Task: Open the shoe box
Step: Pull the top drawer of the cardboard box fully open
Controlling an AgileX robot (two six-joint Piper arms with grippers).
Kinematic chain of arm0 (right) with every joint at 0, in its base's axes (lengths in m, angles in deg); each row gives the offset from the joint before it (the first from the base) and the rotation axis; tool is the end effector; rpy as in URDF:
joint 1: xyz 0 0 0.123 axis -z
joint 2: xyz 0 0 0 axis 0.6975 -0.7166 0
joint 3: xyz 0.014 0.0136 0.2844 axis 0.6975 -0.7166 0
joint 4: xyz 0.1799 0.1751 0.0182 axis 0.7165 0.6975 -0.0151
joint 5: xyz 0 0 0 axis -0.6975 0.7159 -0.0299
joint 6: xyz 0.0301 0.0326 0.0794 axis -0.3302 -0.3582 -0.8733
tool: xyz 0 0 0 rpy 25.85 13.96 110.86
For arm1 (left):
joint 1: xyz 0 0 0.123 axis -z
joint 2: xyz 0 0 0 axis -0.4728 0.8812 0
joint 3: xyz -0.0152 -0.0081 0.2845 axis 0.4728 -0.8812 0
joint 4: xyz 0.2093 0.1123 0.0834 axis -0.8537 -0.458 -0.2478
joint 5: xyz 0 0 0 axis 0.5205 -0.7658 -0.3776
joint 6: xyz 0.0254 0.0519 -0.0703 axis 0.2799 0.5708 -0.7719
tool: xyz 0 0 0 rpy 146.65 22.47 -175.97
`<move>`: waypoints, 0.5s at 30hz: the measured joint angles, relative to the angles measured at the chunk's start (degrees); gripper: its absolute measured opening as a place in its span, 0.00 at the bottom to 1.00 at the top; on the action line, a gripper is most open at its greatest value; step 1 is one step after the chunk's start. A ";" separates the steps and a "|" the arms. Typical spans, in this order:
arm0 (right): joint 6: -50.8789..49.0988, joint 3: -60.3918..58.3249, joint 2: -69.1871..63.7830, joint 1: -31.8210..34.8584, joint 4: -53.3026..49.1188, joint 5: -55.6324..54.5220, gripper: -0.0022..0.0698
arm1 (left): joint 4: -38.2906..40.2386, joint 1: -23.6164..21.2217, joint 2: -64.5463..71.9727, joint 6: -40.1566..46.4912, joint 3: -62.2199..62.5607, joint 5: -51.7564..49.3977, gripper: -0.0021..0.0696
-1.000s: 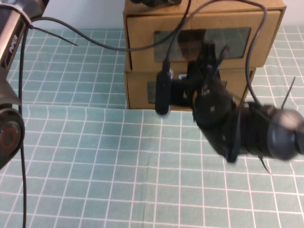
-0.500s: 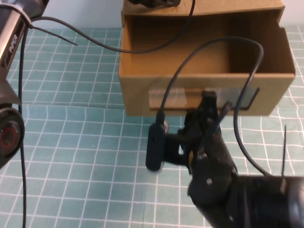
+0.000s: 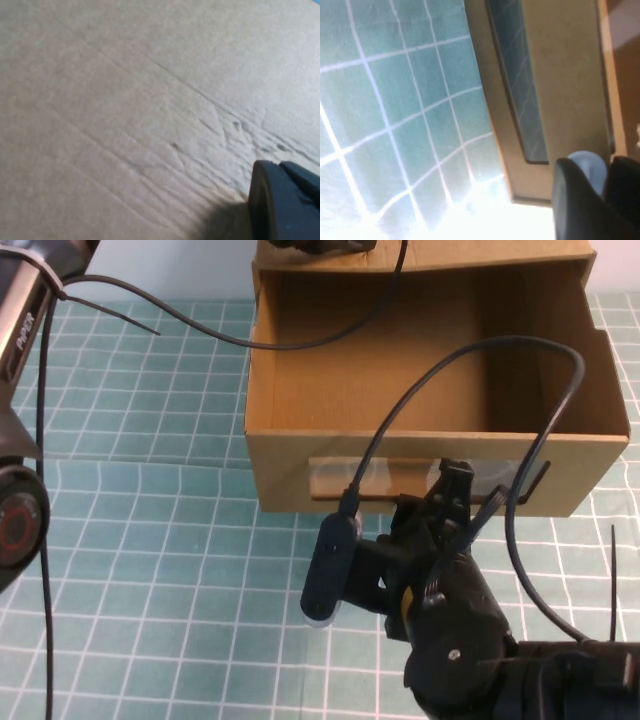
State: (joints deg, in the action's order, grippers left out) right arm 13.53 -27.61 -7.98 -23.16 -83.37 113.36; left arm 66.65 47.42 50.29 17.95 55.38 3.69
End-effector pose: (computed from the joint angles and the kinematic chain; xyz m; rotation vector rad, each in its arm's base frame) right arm 0.1869 0.2638 0.2322 -1.2663 1.6386 -0.6556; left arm 0.4426 -0.2160 0.3757 0.9899 1.9945 -0.8335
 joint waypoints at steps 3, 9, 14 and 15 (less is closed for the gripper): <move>-1.63 1.34 1.05 -0.09 4.38 -1.12 0.29 | 0.51 -0.70 0.00 -1.94 0.11 0.66 0.02; 7.43 6.17 6.34 -0.12 21.13 -8.32 0.56 | 0.06 -2.45 1.07 -5.08 4.92 -0.75 0.02; 25.64 10.71 14.06 -0.45 41.30 -12.43 0.61 | -5.60 -3.80 0.32 -9.58 10.42 -3.43 0.02; 28.93 11.85 15.69 -0.43 45.02 -12.05 0.61 | -6.73 -4.09 -0.80 -10.02 10.57 -3.60 0.02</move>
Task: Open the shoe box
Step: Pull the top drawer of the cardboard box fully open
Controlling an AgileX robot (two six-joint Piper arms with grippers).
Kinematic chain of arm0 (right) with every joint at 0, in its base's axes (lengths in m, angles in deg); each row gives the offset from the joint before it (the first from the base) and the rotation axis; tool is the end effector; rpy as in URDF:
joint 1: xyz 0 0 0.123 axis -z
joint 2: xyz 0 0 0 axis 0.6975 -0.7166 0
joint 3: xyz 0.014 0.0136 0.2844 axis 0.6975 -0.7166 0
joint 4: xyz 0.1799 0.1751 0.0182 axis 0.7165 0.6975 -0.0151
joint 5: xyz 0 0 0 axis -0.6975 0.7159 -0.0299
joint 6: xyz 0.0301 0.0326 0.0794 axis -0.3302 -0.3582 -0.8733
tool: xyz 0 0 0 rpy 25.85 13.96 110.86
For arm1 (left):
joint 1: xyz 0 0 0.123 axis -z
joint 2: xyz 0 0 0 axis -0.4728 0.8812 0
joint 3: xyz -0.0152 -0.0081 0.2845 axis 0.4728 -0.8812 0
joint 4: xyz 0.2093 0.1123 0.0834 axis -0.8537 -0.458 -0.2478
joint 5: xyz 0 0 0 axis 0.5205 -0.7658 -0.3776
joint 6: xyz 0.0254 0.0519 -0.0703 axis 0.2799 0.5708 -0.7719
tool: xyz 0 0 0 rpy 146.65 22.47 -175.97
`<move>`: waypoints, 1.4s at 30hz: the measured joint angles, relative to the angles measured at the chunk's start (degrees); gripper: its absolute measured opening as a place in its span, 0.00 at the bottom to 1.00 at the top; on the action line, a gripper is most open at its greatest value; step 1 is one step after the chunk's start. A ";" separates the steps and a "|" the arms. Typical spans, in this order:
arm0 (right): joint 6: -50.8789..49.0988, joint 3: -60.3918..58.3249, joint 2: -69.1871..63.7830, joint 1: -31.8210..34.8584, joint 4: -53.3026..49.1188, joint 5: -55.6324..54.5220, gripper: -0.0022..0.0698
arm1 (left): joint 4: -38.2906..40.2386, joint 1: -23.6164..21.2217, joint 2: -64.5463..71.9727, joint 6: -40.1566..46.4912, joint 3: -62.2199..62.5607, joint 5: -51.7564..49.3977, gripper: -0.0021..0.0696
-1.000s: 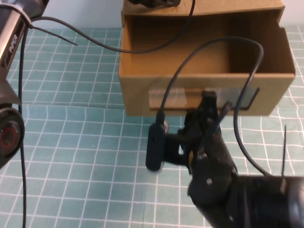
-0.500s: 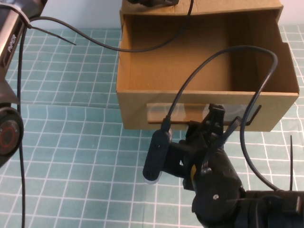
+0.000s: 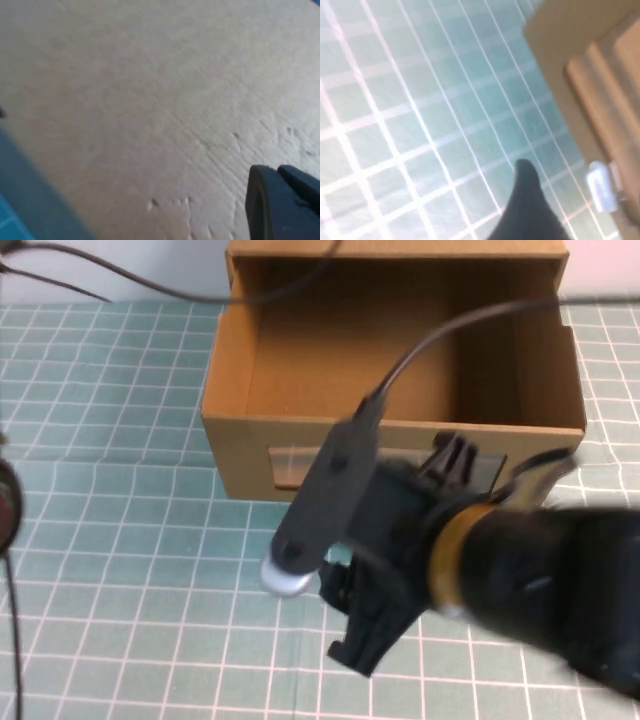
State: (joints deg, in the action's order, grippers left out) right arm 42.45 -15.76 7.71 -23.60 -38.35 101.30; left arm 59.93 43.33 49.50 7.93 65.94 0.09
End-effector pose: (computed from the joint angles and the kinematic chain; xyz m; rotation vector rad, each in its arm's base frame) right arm 0.1458 0.2588 0.3356 -1.2441 1.8337 0.0549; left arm 0.4391 -0.1725 0.4231 0.8177 2.0088 -0.7078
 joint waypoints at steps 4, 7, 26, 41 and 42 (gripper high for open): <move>9.32 4.87 6.00 -0.04 10.36 3.28 0.61 | -5.18 -0.36 -6.51 -2.53 0.36 -0.44 0.02; 13.07 8.75 11.35 -0.13 14.28 5.69 0.59 | -8.94 -0.36 -12.45 -4.67 0.75 -0.69 0.02; 10.13 3.18 37.55 -0.13 0.24 23.59 0.02 | -18.98 -0.36 -58.75 -3.37 -53.53 -1.07 0.02; -8.47 -28.81 58.60 -0.13 -13.31 20.41 0.01 | -18.98 -0.36 -100.30 -4.77 -110.03 24.09 0.02; -8.46 -29.20 58.72 -0.13 -13.40 20.41 0.01 | -18.98 -0.36 -101.64 -4.80 -111.43 24.09 0.02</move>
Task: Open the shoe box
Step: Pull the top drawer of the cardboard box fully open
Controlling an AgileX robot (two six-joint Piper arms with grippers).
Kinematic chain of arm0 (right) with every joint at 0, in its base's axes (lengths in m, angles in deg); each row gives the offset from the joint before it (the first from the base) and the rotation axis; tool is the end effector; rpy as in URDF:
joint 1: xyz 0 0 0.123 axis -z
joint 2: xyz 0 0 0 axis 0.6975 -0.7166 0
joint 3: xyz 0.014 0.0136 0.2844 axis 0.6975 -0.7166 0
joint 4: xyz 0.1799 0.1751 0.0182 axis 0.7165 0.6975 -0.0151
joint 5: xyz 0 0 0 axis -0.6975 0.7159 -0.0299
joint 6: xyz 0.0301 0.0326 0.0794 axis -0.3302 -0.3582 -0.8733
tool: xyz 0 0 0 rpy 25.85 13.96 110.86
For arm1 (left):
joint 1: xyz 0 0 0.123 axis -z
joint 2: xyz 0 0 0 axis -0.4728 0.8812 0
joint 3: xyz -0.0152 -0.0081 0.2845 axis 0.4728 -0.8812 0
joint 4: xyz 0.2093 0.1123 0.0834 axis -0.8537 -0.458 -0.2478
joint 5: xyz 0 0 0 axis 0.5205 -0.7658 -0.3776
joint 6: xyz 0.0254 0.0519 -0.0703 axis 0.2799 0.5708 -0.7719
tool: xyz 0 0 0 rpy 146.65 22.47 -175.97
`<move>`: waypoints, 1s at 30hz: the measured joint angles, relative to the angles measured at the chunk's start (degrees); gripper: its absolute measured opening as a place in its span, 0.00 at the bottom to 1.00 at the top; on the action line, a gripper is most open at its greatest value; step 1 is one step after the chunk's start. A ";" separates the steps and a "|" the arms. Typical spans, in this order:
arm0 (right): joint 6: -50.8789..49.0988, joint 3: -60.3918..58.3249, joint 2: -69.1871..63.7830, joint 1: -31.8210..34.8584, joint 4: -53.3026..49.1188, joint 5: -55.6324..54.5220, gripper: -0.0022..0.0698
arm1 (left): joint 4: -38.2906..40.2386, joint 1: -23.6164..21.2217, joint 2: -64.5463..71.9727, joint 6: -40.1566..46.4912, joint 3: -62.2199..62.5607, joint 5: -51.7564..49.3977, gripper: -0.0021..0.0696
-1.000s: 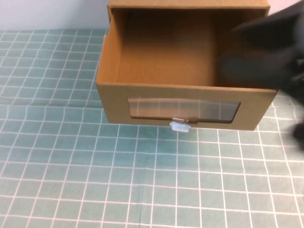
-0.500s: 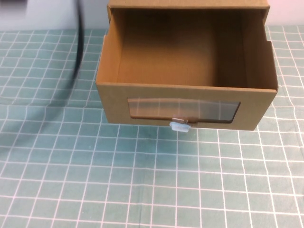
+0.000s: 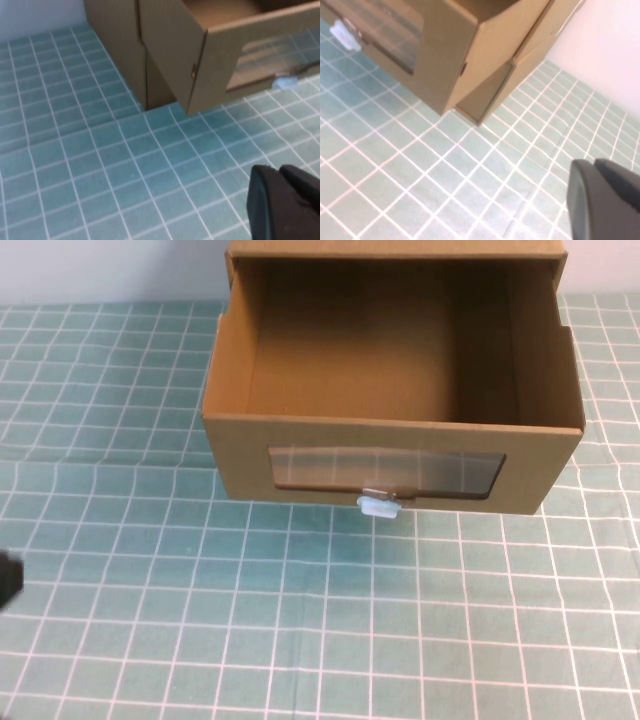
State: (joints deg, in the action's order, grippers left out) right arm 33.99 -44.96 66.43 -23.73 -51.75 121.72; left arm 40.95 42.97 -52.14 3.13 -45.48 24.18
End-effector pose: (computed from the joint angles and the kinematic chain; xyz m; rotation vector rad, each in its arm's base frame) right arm 0.0711 0.0070 0.3356 -0.6954 1.7489 -0.0158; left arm 0.0634 -0.0382 0.3564 0.5312 1.9437 -0.3141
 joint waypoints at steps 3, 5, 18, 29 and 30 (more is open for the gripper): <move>-0.11 -0.90 0.03 0.00 -0.28 0.00 0.01 | 0.00 0.00 -2.35 -0.08 -2.52 -1.18 0.02; -0.11 -1.16 0.03 0.00 -0.31 0.00 0.01 | 0.00 0.00 -2.88 -0.08 -3.07 -2.92 0.02; -0.11 -1.16 0.03 0.00 -0.31 -0.12 0.01 | -0.28 0.00 -2.88 -0.08 -3.20 -6.06 0.02; -0.11 -1.16 0.03 0.00 -0.40 -0.12 0.01 | -10.10 0.00 -9.14 -0.08 -9.75 10.80 0.02; -0.11 -1.16 0.03 0.00 -0.40 -0.12 0.01 | -10.46 -0.03 -10.68 -0.08 -11.54 13.08 0.02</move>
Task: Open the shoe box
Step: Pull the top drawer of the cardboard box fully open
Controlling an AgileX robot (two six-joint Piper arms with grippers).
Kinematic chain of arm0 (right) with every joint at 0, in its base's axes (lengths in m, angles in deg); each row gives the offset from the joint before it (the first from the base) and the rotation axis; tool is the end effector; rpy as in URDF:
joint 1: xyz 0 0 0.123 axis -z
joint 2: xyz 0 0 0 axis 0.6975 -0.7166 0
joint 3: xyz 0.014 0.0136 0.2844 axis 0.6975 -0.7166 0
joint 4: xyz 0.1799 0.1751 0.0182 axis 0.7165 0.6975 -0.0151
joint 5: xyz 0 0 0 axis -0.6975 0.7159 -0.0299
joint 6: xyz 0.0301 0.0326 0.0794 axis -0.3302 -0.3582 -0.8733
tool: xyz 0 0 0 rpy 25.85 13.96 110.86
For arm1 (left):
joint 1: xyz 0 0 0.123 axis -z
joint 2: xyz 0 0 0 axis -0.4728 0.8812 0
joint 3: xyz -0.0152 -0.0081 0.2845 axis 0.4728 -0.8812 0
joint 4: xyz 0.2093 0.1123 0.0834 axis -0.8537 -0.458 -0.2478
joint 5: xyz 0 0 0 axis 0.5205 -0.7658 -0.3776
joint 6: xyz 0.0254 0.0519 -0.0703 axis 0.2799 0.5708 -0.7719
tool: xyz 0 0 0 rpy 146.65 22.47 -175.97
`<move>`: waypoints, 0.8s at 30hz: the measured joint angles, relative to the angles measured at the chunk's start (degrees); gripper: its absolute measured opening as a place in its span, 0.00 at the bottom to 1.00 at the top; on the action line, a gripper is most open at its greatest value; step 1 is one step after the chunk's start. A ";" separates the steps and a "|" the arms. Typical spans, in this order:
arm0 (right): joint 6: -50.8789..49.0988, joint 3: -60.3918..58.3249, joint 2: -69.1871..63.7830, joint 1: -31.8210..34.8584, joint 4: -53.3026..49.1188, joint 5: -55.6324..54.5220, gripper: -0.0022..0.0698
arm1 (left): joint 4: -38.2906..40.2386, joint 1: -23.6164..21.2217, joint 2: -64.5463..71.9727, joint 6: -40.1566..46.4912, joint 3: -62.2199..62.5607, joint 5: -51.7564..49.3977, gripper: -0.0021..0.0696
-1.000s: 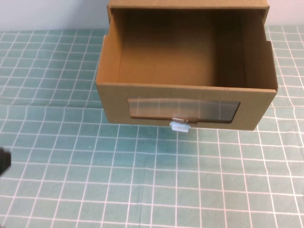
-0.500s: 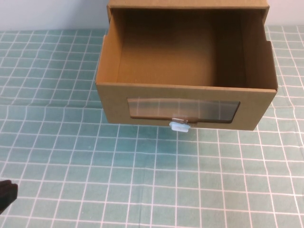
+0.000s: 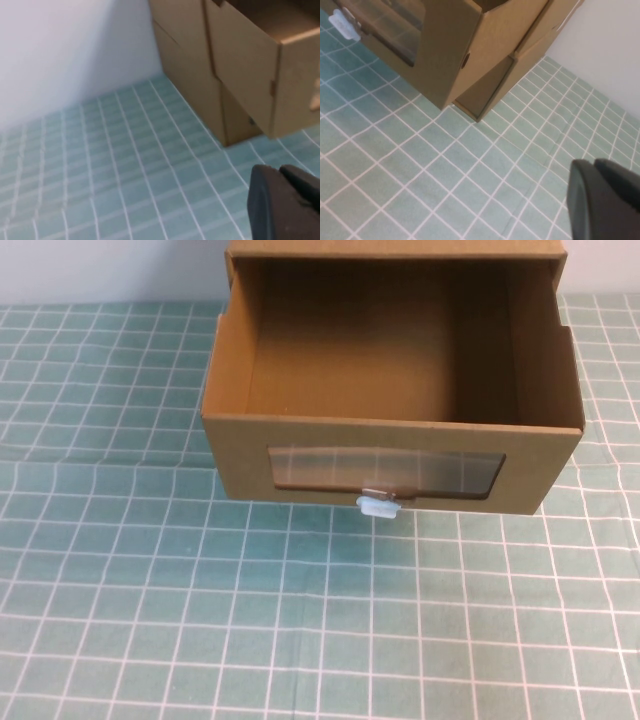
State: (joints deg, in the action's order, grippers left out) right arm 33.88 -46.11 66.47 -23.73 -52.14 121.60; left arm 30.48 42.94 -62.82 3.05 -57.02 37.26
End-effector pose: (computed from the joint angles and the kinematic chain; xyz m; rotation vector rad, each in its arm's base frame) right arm 0.0719 0.0082 0.3303 -0.7072 1.7520 -0.0320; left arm 0.0513 -0.0205 0.3220 0.4944 1.7531 -0.0839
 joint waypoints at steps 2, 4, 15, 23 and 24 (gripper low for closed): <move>0.00 0.00 0.00 0.00 0.00 0.00 0.01 | -0.40 -0.47 -3.47 0.00 -5.25 6.42 0.02; 0.00 0.00 0.00 0.00 0.00 0.00 0.01 | -0.51 -1.26 -6.96 0.00 -10.36 12.77 0.02; 0.00 0.00 0.00 0.00 0.00 -0.35 0.01 | -0.52 -10.36 -16.46 -5.48 -32.28 21.75 0.02; 0.00 0.00 0.00 0.00 -0.04 -0.36 0.01 | -0.52 -10.87 -16.55 -7.24 -32.62 14.32 0.02; 0.00 0.00 0.00 0.00 -0.04 -0.36 0.01 | -0.52 -10.87 -16.55 -7.24 -32.62 14.32 0.02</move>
State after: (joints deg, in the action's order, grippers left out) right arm 33.88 -46.11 66.47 -23.73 -52.18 121.24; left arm 29.96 32.07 -79.37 -4.19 -89.64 51.58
